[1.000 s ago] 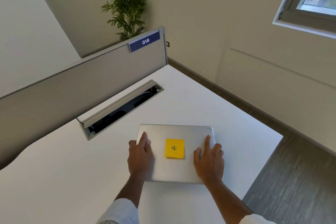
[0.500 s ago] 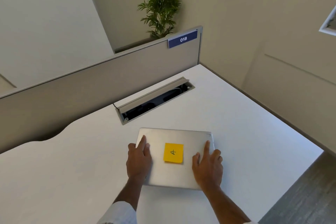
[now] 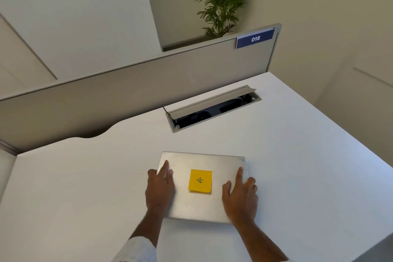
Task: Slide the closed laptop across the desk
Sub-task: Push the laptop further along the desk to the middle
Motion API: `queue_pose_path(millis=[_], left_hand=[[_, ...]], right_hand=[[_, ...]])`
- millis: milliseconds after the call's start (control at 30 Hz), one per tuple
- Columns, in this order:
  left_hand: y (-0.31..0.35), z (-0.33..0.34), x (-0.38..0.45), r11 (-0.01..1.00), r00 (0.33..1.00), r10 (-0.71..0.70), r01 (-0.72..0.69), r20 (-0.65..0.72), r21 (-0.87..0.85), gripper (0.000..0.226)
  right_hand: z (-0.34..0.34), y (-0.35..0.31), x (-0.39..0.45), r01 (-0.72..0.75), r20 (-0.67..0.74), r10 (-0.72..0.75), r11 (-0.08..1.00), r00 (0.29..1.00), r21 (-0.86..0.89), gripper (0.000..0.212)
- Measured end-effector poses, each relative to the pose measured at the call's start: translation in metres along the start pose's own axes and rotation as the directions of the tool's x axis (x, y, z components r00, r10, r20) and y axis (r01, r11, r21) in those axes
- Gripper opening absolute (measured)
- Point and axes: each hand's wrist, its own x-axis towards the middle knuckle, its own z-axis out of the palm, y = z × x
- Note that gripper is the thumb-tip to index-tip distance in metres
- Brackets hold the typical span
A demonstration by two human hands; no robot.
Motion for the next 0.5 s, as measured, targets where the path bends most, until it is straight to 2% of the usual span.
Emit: queue_pose_path(millis=[133,500], left_hand=[[-0.024,-0.007,0.006,0.999,0.999,-0.045,0.044,-0.013,-0.021,0.043],[-0.057,-0.006,0.023,0.998,0.999,-0.051,0.050,-0.006,-0.049,0.043]], right_hand=[[0.014,-0.016,-0.009,0.019,0.026,-0.019,1.000,0.999,-0.015,0.064],[0.035,-0.035,-0.013,0.033,0.039,-0.031,0.998,0.999,-0.054,0.063]])
